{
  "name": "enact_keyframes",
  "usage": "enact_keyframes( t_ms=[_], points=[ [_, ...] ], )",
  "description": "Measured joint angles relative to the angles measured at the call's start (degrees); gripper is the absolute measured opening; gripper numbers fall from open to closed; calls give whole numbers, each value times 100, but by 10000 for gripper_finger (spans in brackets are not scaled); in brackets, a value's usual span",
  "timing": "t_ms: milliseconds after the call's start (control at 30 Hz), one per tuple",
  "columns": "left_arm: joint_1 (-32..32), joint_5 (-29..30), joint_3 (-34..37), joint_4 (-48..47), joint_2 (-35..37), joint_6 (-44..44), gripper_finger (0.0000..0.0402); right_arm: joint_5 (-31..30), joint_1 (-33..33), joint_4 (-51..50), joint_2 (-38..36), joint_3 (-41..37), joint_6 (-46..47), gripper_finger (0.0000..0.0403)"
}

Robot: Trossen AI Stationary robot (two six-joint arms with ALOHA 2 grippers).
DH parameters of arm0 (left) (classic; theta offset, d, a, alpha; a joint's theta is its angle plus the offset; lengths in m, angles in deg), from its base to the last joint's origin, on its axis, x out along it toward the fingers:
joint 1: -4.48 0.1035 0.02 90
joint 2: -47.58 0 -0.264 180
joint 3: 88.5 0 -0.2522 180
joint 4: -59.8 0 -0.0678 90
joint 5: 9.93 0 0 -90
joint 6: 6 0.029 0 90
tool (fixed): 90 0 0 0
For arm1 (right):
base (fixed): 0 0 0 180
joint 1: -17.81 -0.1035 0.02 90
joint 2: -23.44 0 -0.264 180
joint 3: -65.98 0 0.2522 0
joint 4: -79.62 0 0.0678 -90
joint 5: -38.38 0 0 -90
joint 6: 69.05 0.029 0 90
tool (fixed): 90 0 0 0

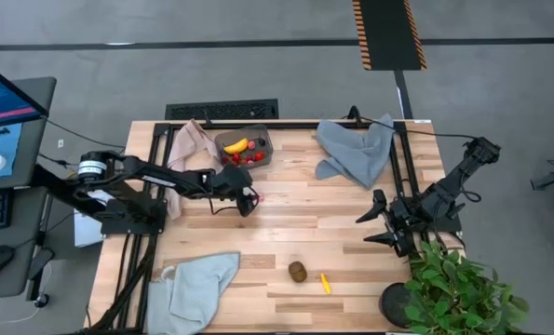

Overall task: Pick and placing Produce into tupperware
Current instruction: Put the pink peach into the black bin

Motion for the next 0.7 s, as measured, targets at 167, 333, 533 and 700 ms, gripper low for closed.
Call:
enact_keyframes(
  t_ms=[167, 333, 533, 700],
  points=[
    [0, -135, -39, 155, -544, 128, 249, 0, 0, -25, 0, 0, 26, 286],
    [-11, -133, -76, 526, -748, 290, 249, 0, 1, -46, 11, 0, 33, 286],
    [-11, -254, -72, 636, -926, 296, 249, -92, 0, -88, 11, -33, 41, 286],
    [-11, -231, -78, 1019, -1235, 292, 249, -101, 0, 220, 0, -296, 46, 286]
  ],
)
